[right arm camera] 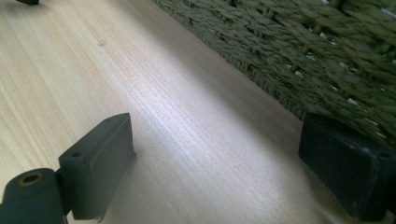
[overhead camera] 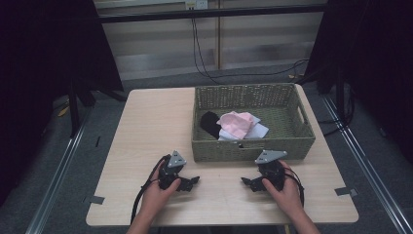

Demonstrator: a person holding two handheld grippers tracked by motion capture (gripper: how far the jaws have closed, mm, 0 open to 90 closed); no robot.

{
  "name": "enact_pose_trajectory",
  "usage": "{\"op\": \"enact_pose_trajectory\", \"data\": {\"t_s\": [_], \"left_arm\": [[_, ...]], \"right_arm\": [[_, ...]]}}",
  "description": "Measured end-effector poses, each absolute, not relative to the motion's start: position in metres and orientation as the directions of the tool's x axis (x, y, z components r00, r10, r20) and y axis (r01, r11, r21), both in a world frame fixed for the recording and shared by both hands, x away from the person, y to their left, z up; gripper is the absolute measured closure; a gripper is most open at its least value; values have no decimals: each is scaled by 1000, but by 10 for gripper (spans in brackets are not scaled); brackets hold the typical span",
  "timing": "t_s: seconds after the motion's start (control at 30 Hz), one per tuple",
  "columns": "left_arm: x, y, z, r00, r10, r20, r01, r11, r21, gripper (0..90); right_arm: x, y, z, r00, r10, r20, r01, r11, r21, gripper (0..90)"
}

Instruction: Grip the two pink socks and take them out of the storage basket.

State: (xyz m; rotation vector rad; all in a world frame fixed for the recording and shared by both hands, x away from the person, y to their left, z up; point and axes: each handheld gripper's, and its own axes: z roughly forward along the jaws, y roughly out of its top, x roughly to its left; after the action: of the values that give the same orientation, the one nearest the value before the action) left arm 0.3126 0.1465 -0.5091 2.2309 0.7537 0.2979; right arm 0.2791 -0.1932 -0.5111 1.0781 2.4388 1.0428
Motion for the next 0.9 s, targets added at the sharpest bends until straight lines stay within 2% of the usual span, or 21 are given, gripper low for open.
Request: {"op": "enact_pose_trajectory", "data": {"t_s": [0.53, 0.67, 0.77, 0.9], "left_arm": [[312, 146, -509, 799, 601, -17, 426, -546, 721, 120], [312, 146, -509, 799, 601, -17, 426, -546, 721, 120], [313, 147, -509, 800, 599, -19, 426, -545, 722, 120], [313, 147, -509, 800, 600, -19, 426, -545, 722, 120]], "right_arm": [[280, -194, -511, -682, 731, 35, 529, 459, 714, 99], [281, -194, -509, -678, 735, 37, 540, 462, 704, 133], [283, -196, -502, -680, 730, 68, 563, 460, 687, 138], [283, -194, -490, -698, 714, 50, 551, 491, 674, 145]]}}
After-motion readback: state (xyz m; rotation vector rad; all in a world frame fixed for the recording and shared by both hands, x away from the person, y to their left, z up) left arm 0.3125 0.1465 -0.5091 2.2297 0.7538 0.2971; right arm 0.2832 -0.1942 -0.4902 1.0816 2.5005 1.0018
